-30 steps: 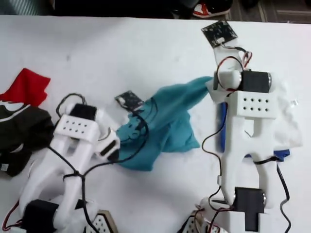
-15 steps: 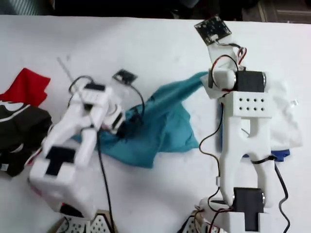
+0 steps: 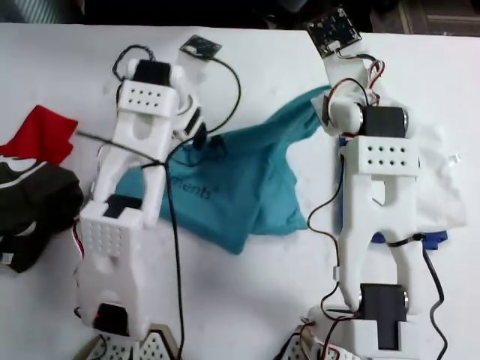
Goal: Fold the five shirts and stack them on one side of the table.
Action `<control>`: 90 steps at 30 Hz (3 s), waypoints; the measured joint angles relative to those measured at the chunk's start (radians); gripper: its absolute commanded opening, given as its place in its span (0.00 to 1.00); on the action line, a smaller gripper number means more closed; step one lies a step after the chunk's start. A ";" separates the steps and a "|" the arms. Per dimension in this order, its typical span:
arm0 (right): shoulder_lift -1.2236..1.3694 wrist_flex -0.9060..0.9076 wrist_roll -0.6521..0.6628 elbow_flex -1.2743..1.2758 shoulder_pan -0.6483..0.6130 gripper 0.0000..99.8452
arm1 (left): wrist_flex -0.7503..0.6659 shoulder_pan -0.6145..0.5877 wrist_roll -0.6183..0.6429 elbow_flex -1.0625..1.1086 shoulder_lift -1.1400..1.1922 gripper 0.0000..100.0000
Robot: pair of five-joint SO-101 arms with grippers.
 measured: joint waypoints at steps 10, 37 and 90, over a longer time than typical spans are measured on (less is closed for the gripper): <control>0.018 0.003 0.000 0.052 0.000 0.02 | 0.034 0.135 0.009 0.308 -0.327 0.22; 0.018 0.081 0.000 0.100 0.000 0.02 | -0.411 0.474 0.276 1.149 -0.390 0.26; 0.015 0.585 0.000 -1.010 0.000 0.02 | -0.290 -0.315 -0.361 0.657 -1.129 0.02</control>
